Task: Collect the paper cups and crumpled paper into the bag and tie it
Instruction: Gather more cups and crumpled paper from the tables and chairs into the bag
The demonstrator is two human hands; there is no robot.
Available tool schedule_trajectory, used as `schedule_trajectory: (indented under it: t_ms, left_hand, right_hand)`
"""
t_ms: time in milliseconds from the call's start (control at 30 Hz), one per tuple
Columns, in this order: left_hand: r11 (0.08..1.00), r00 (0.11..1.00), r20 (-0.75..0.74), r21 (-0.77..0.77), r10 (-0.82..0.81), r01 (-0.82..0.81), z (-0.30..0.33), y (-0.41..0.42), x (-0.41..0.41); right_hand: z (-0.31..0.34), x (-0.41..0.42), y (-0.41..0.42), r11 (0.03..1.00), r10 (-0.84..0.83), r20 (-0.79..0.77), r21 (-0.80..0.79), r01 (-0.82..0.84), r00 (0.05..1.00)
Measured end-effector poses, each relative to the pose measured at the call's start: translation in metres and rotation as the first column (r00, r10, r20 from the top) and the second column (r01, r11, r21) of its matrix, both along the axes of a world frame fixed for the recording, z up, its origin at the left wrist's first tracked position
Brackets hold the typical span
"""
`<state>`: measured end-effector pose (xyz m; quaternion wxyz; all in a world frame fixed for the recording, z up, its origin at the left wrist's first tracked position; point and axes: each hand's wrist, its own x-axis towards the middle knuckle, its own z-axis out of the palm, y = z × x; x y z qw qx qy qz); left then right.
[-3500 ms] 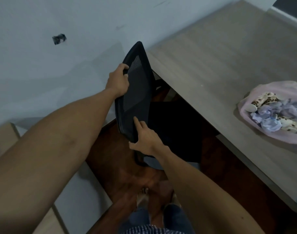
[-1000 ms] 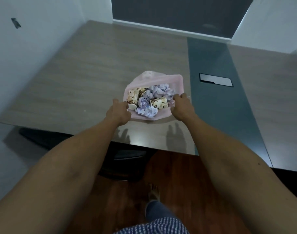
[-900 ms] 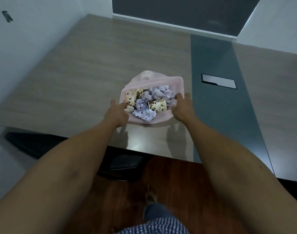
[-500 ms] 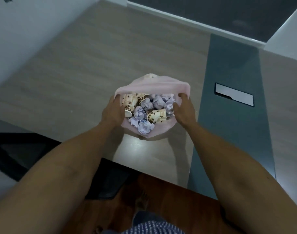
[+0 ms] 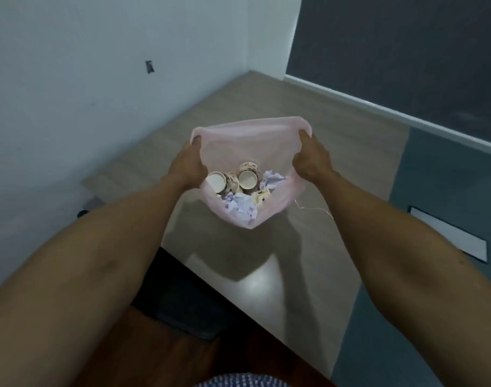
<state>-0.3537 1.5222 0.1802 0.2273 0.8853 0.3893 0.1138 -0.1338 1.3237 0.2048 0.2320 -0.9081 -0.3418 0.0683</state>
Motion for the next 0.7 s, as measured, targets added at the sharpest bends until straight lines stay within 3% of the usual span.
schedule_trajectory:
  t_ms: [133,333,700]
  left_hand:
    - [0.99,0.989,-0.049,0.021,0.139,-0.138,0.023,0.032,-0.069]
    - [0.929,0.933,0.019,0.09,0.36,-0.36,0.053,0.058,-0.195]
    - [0.716,0.73,0.127,0.141,0.672,-0.684,0.101,0.046,-0.493]
  right_hand:
    - [0.019,-0.037,0.057,0.985,0.172,-0.01,0.007,-0.172,0.985]
    - [0.052,-0.137,0.135,0.903,0.423,0.056,0.059,-0.426,0.904]
    - [0.107,-0.415,0.226,0.691,0.699,0.13,0.128,-0.711,0.703]
